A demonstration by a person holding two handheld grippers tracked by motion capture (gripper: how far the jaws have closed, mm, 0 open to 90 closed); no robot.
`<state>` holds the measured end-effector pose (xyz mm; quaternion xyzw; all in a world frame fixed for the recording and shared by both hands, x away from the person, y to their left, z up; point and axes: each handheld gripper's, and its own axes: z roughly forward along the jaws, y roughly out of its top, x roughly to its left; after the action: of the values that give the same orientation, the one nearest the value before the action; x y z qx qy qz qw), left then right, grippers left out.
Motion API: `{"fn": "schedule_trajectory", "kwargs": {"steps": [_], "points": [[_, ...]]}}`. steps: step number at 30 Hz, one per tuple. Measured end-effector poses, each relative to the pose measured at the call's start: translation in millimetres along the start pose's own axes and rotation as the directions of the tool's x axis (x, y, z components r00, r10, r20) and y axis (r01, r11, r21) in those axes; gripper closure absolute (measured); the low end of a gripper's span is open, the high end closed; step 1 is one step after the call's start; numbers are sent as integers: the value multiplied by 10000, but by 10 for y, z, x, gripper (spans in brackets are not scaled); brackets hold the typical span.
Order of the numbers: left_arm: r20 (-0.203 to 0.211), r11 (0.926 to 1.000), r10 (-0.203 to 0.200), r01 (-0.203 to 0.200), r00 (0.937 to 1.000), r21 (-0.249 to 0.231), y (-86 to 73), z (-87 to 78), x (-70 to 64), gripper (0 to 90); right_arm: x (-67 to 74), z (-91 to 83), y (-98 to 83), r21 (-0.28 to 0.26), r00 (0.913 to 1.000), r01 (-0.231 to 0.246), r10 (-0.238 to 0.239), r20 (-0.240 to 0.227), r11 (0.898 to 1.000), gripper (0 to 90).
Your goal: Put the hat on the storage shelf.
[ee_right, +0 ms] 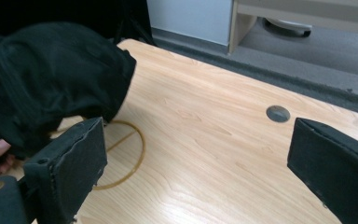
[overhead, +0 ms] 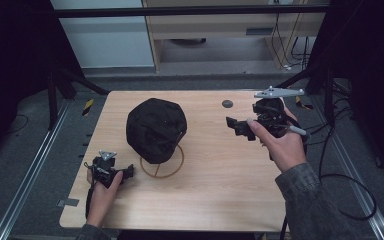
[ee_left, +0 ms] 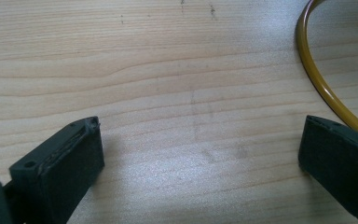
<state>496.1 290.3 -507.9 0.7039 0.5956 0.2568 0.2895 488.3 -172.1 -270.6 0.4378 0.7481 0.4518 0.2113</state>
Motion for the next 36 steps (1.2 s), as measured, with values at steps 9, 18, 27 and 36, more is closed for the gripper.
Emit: {"fn": "schedule_trajectory", "kwargs": {"steps": [9, 18, 27, 36], "points": [[3, 10000, 21, -21, 10000, 22, 0, -1, 1, 0, -43, 85, -252, 301, 9998, -80, 74, 208, 9995, 53], [3, 10000, 22, -22, 10000, 21, 0, -1, 1, 0, -122, 164, -525, 589, 9990, -294, 273, 367, 9978, 57], [3, 10000, 19, -19, 10000, 19, 0, -1, 1, 0, -211, 220, -802, 896, 9973, -439, 384, 625, 9950, 65], [3, 10000, 21, -21, 10000, 20, 0, -1, 1, 0, -262, 354, -1092, 1355, 9959, -690, 602, 675, 9884, 76]]}}
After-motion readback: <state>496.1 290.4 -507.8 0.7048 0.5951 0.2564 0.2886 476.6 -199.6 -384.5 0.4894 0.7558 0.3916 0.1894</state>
